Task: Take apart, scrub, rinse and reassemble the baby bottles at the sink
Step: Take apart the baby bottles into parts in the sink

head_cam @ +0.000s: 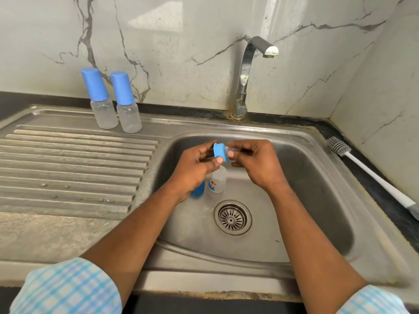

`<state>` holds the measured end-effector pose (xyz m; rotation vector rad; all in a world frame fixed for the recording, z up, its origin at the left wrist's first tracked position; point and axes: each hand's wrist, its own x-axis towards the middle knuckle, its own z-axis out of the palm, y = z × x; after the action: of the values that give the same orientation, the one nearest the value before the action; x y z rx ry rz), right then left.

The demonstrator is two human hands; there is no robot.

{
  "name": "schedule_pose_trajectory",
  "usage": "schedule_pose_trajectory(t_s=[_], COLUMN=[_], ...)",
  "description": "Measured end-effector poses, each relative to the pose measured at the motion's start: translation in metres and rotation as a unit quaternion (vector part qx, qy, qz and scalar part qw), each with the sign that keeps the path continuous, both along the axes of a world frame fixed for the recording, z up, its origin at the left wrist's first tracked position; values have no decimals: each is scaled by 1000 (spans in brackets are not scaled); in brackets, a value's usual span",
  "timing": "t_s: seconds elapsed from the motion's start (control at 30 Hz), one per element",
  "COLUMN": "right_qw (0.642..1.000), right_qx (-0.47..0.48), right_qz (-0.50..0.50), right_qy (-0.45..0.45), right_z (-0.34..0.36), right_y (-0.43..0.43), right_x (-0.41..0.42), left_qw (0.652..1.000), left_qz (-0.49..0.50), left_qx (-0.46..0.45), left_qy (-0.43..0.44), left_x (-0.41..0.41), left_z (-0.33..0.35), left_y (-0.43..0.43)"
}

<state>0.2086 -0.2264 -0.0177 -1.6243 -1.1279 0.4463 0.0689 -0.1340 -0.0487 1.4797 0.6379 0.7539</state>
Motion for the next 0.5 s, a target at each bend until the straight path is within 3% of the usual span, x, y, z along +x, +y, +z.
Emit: schedule_pose_trajectory(t_s=[0.2,0.5], right_qw=[999,990], right_qx=[16,-23], right_qz=[-26,-48], right_qy=[-8,-128], right_z=[3,12], right_y=[-4,1], right_x=[-4,-16], left_qw=[994,998], left_qz=[-35,7], left_qx=[-91,-41], left_qy=[-57,-57], left_x=[-8,-12], left_z=[9,6], left_y=[-5,-5])
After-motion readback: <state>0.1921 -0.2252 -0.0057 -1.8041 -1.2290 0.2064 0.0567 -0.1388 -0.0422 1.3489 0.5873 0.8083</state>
